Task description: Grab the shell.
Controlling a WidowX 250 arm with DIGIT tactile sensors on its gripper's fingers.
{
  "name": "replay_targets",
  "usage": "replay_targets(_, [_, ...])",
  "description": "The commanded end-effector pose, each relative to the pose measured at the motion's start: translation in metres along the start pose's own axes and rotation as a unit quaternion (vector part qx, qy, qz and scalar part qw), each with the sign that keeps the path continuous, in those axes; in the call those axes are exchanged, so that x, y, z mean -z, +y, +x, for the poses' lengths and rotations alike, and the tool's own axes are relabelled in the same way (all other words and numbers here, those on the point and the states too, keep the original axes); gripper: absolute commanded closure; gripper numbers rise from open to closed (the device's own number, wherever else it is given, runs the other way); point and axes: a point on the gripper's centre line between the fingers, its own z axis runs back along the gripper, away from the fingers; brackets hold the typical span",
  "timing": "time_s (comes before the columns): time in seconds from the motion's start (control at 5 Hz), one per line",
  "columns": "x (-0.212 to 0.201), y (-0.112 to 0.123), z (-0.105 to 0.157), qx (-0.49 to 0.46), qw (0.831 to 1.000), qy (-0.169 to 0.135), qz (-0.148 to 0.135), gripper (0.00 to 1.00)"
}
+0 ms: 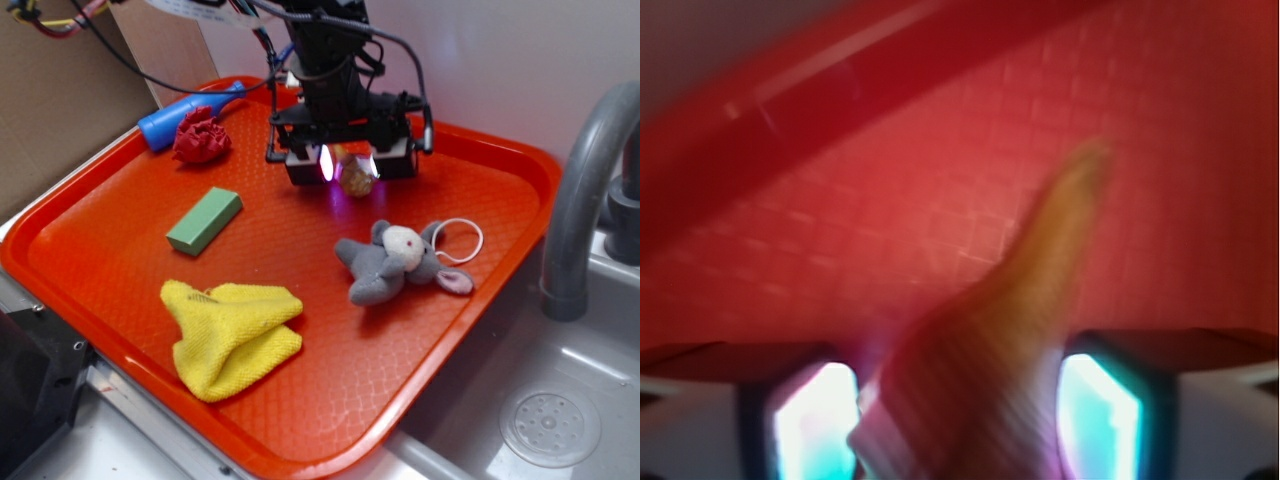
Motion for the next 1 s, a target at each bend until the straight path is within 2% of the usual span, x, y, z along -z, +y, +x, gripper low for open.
replay_targets(0.0, [-0.005,0.001,-0.005,0.054,0.998,0.007,-0.019,1.0])
replay_targets(0.2, [-0.056,0.002,0.0,0.188,0.982,0.001,0.033,1.0])
replay_targets(0.4, [-0.104,0.022,-0.004,0.313,0.948,0.001,0.052,1.0])
replay_targets(0.6, [-0.145,0.048,-0.01,0.359,0.933,-0.004,0.036,1.0])
replay_targets(0.8, [-0.183,0.081,-0.016,0.379,0.925,-0.009,0.017,1.0])
